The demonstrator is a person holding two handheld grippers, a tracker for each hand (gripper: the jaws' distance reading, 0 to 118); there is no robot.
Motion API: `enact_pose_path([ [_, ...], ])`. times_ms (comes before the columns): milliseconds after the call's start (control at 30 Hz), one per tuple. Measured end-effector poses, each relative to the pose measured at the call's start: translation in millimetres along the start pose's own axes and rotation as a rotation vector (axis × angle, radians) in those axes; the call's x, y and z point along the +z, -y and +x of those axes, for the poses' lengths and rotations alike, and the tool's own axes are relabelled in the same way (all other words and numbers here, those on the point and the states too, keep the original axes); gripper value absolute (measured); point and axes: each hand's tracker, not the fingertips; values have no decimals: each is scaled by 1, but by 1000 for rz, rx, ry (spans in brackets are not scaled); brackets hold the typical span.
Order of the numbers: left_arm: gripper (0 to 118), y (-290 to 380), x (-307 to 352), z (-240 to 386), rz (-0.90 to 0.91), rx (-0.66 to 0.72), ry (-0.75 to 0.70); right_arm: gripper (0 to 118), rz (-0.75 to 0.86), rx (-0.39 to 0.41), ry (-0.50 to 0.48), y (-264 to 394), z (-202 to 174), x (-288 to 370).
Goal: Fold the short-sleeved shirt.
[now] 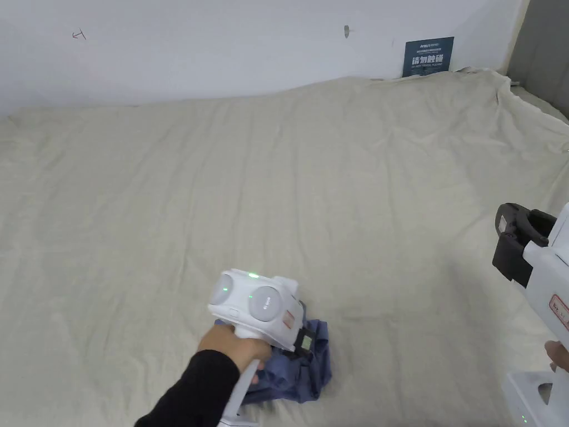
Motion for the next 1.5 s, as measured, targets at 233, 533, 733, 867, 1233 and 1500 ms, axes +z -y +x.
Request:
enact_pose_path([
  [233,30,5,-37,40,-14,-66,-120,0,-12,-4,30,3,11,6],
  [533,93,15,30,17,225,93,86,0,0,-4,43,-2,15,11],
  [733,113,31,101,-16,547,150,93,0,14,4,34,-8,10,12],
  [867,117,43,106,-27,608,56,-106,0,16,9,25,-9,5,12],
  [1233,0,82,45,-33,726,87,-193,0,0,16,16,-6,0,12],
  [1500,0,93,-16,-12,650,152,-156,0,-14,25,34,-3,11,17],
])
